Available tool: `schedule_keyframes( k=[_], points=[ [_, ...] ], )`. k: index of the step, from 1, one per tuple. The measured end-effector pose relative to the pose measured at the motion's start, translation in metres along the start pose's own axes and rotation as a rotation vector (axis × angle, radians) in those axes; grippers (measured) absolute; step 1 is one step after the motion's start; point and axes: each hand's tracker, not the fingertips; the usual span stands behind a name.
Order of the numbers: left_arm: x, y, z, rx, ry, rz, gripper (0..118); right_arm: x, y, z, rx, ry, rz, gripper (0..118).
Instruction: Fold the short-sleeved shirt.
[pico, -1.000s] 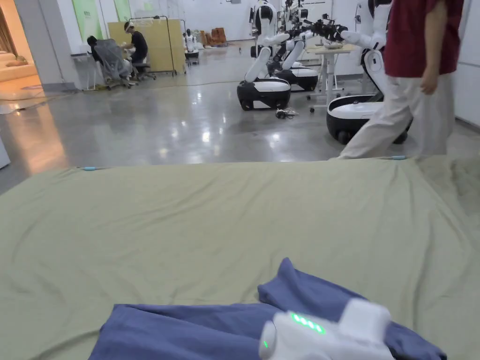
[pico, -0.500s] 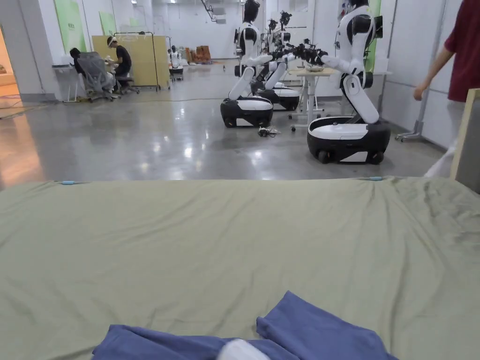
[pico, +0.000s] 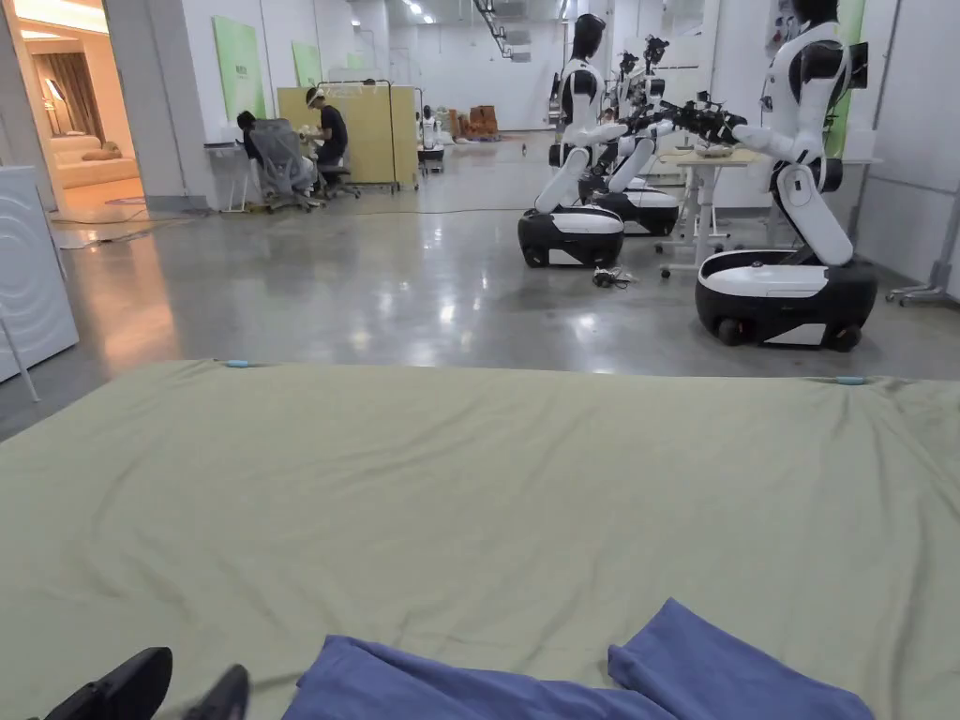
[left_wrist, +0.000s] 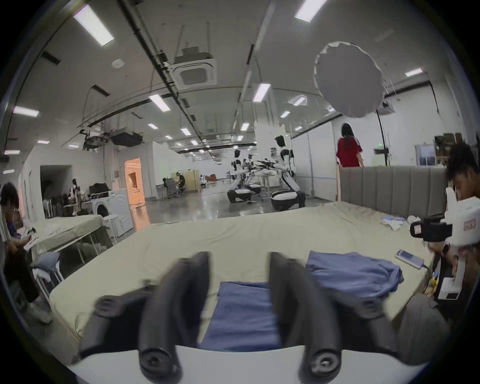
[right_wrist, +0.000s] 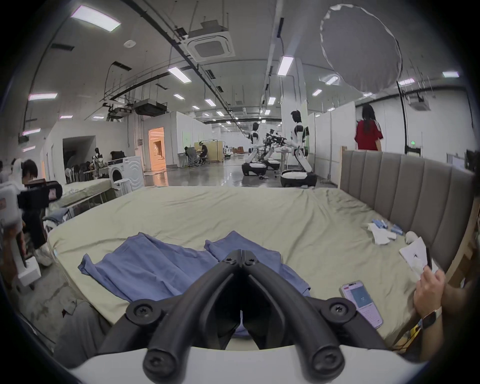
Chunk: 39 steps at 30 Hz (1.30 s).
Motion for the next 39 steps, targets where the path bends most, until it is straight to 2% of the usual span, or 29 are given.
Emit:
schedule_keyframes(
  k=[2,3,5,14,21,22,26,27,28,29,30,35,39],
  points=[
    [-0.002,0.000,0.006,0.002,0.015,-0.009,13,-0.004,0.002,0.003,0.009,0.012,0.008,0],
    [-0.004,0.000,0.008,-0.005,0.021,-0.008,6,-0.005,0.002,0.006,0.017,0.020,0.009,0],
    [-0.006,-0.001,0.011,-0.017,0.009,0.023,3,-0.007,0.005,0.007,0.022,0.025,0.007,0],
    [-0.005,-0.001,0.017,-0.038,-0.011,0.056,3,-0.005,0.008,0.007,0.042,0.024,-0.029,0],
    [-0.013,0.000,-0.009,-0.108,-0.050,0.132,3,-0.012,0.005,-0.001,0.026,-0.006,0.057,0],
    [-0.017,0.000,-0.017,-0.146,-0.098,0.158,3,-0.012,0.004,-0.004,0.021,-0.004,0.060,0],
    [-0.027,-0.004,-0.061,-0.219,-0.134,0.222,4,-0.005,-0.005,-0.012,0.004,0.014,0.038,0],
    [-0.030,-0.006,-0.077,-0.244,-0.128,0.225,10,-0.003,-0.007,-0.014,-0.003,0.018,0.032,0],
    [-0.034,-0.009,-0.098,-0.282,-0.154,0.240,40,0.001,-0.011,-0.017,-0.014,0.017,0.026,0],
    [-0.036,-0.010,-0.118,-0.326,-0.148,0.243,63,0.004,-0.012,-0.020,-0.024,0.016,0.023,0],
    [-0.037,-0.013,-0.137,-0.367,-0.182,0.238,76,0.007,-0.015,-0.023,-0.036,0.014,0.019,0],
    [-0.047,-0.039,-0.255,-0.596,-0.209,0.273,77,0.032,-0.029,-0.036,-0.098,-0.023,-0.008,0],
    [-0.058,-0.068,-0.337,-0.777,-0.110,0.285,77,0.051,-0.039,-0.043,-0.141,-0.052,-0.057,0]
  ],
)
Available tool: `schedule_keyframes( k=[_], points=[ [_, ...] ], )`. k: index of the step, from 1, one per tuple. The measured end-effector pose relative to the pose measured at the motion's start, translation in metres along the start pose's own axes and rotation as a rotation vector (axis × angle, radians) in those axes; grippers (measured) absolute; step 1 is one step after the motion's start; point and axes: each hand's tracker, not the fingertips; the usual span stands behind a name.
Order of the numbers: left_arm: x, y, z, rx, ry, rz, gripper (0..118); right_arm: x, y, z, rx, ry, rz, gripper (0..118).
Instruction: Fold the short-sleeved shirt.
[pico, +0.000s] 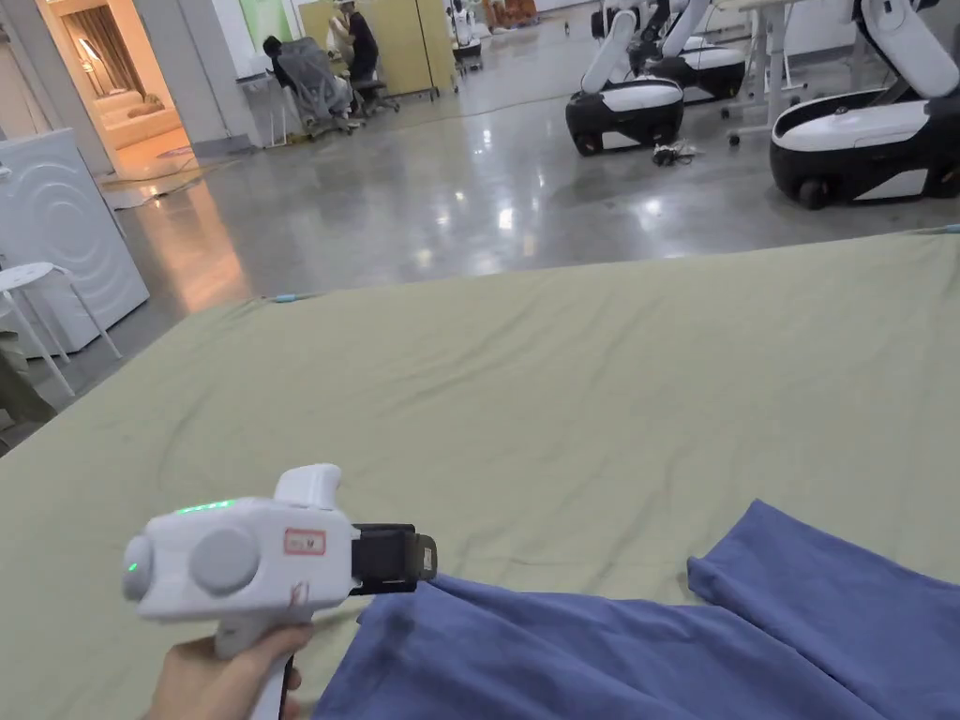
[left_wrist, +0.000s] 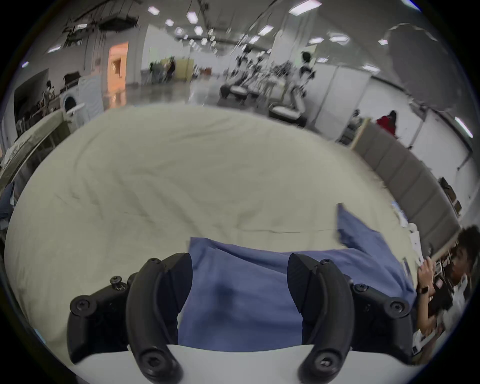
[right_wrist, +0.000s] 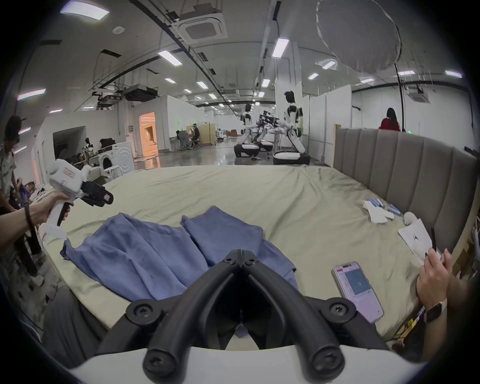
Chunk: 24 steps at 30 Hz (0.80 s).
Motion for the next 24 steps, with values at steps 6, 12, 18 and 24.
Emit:
schedule_keyframes(
  k=[6,12,18,24],
  points=[
    [-0.011,0.009,-0.060,-0.147,0.088,0.035,59,0.019,-0.014,-0.011,-0.080,-0.049,0.007,0],
    [-0.009,0.003,-0.071,-0.150,0.097,0.061,42,0.023,-0.020,-0.017,-0.117,-0.052,-0.012,0],
    [0.011,0.002,-0.088,-0.176,0.122,-0.031,8,0.020,-0.008,-0.025,-0.103,-0.019,-0.010,0],
    [0.015,-0.003,-0.089,-0.174,0.154,-0.091,8,0.028,0.054,-0.079,-0.126,0.066,-0.042,13]
  ],
)
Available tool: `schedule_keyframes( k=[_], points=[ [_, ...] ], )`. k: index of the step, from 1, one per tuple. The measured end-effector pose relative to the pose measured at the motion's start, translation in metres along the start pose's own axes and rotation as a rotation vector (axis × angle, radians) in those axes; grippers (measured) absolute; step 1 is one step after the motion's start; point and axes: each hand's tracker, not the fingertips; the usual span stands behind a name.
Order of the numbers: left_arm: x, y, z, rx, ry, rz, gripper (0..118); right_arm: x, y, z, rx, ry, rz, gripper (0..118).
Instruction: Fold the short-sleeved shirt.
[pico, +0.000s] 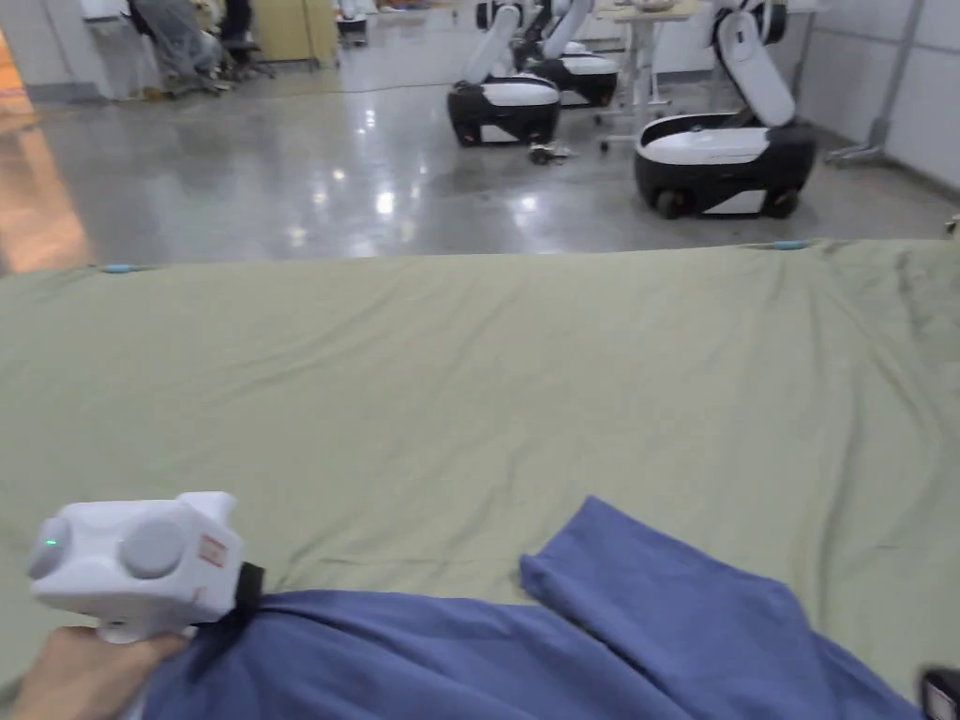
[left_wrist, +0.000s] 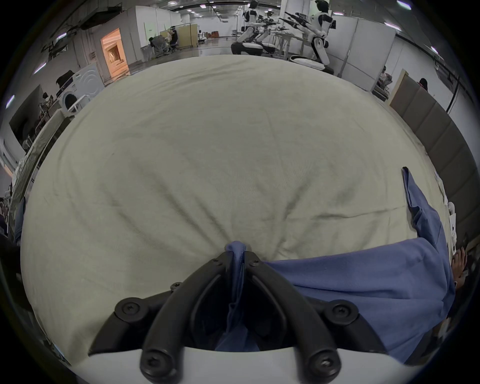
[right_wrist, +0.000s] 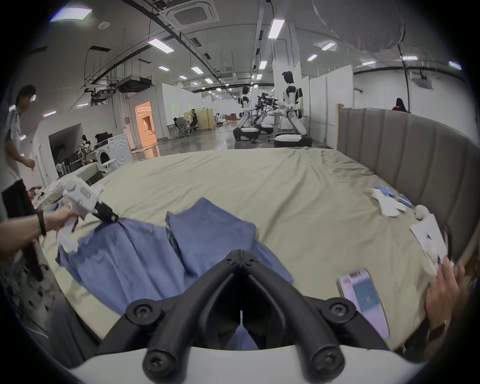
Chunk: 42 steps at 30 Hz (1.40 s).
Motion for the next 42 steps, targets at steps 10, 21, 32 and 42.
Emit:
schedule_keyframes(
  k=[10,21,32,42],
  points=[
    [-0.007,-0.001,0.005,-0.022,-0.048,0.011,8,0.036,0.051,-0.200,-0.491,-0.017,-0.131,80],
    [-0.012,-0.012,0.024,0.022,-0.087,0.028,8,0.036,0.037,-0.206,-0.528,-0.063,-0.048,5],
    [-0.044,-0.039,0.258,0.493,-0.196,0.002,8,-0.005,0.118,-0.033,-0.102,-0.047,0.111,4],
    [-0.081,-0.041,0.418,0.843,-0.159,0.003,8,-0.004,0.240,0.088,0.255,-0.038,-0.011,4]
  ],
)
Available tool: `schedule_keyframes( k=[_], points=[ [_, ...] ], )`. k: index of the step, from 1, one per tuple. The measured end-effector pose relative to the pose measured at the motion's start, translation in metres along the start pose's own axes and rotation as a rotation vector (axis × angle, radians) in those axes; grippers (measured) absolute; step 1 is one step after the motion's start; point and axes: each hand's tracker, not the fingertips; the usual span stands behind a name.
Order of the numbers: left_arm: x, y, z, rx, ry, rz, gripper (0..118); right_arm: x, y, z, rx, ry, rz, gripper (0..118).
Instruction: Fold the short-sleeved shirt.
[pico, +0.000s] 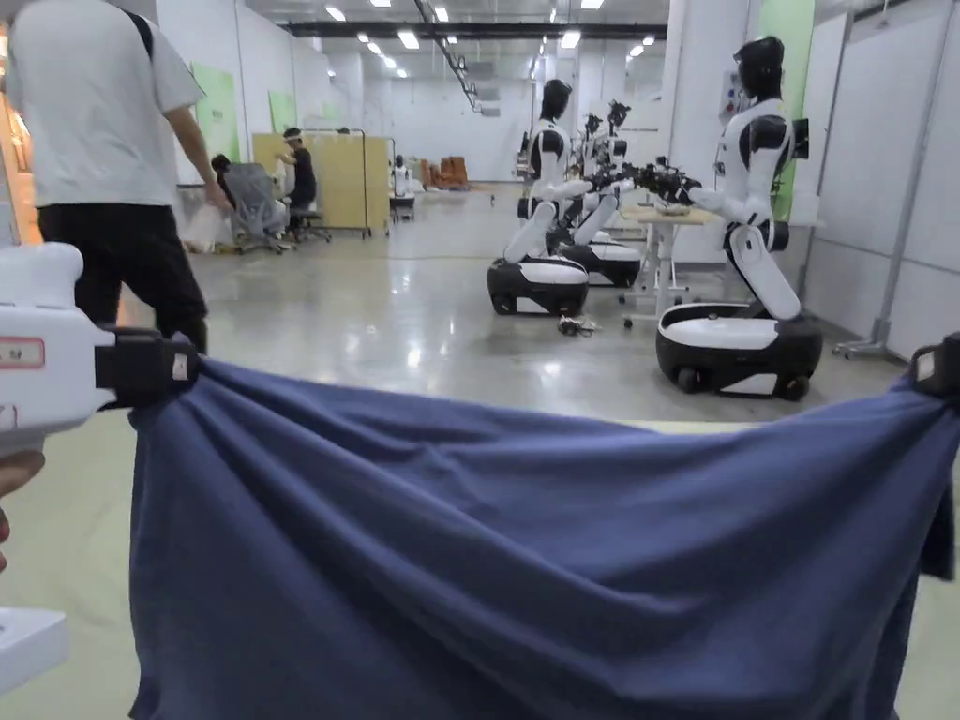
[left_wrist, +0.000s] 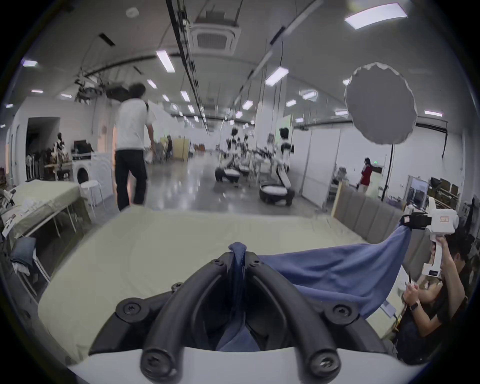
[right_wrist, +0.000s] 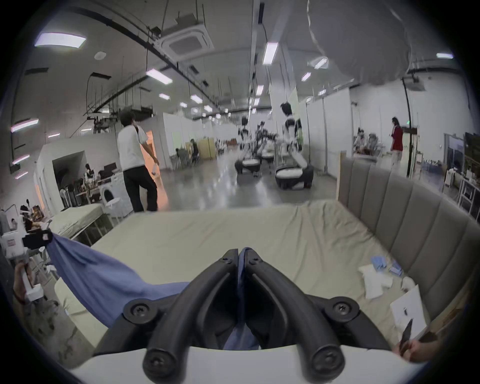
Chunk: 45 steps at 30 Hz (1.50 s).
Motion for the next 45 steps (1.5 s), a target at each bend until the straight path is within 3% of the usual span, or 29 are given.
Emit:
schedule_keyframes(
  k=[9,14,20,24,28,32,38,42,45],
  points=[
    [0.003,0.074,-0.009,0.144,0.057,0.031,8,-0.021,0.094,-0.007,0.168,-0.097,0.019,4],
    [0.013,0.099,-0.045,0.178,0.182,-0.029,8,-0.040,0.133,-0.030,0.207,-0.157,0.083,4],
    [0.013,0.114,-0.096,0.153,0.178,-0.033,8,-0.053,0.166,-0.068,0.240,-0.236,0.150,4],
    [0.018,0.119,-0.123,0.134,0.184,0.005,8,-0.056,0.188,-0.087,0.269,-0.237,0.093,5],
    [0.018,0.129,-0.154,0.133,0.219,-0.006,8,-0.061,0.210,-0.110,0.271,-0.260,0.114,5],
    [0.020,0.129,-0.182,0.125,0.239,-0.027,8,-0.064,0.220,-0.130,0.304,-0.304,0.181,5],
    [0.024,0.121,-0.232,0.128,0.241,-0.030,8,-0.064,0.236,-0.162,0.312,-0.302,0.144,4],
    [0.024,0.100,-0.256,0.105,0.246,-0.040,8,-0.066,0.220,-0.172,0.353,-0.367,0.227,4],
    [0.021,0.078,-0.263,0.083,0.233,-0.026,8,-0.061,0.194,-0.174,0.318,-0.332,0.224,5]
  ],
)
